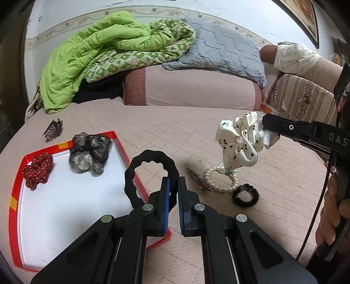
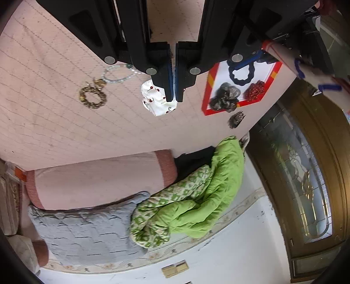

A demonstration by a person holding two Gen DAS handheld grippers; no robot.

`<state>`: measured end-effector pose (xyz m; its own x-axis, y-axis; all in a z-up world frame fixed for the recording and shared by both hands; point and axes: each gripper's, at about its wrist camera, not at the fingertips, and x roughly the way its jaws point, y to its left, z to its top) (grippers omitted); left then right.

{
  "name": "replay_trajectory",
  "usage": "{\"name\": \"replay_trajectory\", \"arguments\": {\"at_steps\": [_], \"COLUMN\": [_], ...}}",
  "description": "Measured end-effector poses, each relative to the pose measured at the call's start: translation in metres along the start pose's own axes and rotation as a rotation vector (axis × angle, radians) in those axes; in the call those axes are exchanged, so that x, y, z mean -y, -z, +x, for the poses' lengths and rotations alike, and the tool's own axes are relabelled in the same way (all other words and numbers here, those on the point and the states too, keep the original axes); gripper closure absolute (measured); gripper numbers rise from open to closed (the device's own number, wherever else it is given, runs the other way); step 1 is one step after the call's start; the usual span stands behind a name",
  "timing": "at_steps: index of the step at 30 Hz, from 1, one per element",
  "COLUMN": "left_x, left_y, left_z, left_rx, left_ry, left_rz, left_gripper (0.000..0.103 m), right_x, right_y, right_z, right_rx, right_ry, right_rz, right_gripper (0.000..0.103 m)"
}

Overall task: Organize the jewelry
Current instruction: 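Carry the hair tie and white scrunchie into the tray and release both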

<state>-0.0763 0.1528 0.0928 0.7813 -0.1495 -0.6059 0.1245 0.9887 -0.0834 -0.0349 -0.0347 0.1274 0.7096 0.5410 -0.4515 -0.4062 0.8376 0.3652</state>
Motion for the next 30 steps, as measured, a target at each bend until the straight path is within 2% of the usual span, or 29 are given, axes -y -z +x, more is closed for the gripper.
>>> {"name": "replay_trajectory", "arguments": {"at_steps": [11, 19, 24, 30], "left_x": [-0.047, -0.108, -0.145, -0.178], "left_y": [-0.003, -0.005, -0.006, -0.010], "left_z": [-0.006, -0.012, -0.010, -0.002], "left_rx": [-0.001, -0.015, -0.035, -0.059], "left_ry": [-0.065, -0.138, -0.173, -0.195], "left_rz": [-0.090, -0.218, -0.285, -0.339], "left_gripper": [0.096, 0.096, 0.096, 0.096], "right_x": [-0.040, -0.080, -0.107, -0.133], "right_y": [0.009, 0.016, 0.017, 0.020], "right_z": [0.025, 0.044, 0.069, 0.107], "right_rx": [-0.055, -0.099, -0.141, -0.210], "right_ry": [-0.091, -0.167, -0.225, -0.252], "right_rz": [-0.038, -0.068, -0.058, -0.075], "right_gripper": [0.100, 0.100, 0.100, 0.100]}}
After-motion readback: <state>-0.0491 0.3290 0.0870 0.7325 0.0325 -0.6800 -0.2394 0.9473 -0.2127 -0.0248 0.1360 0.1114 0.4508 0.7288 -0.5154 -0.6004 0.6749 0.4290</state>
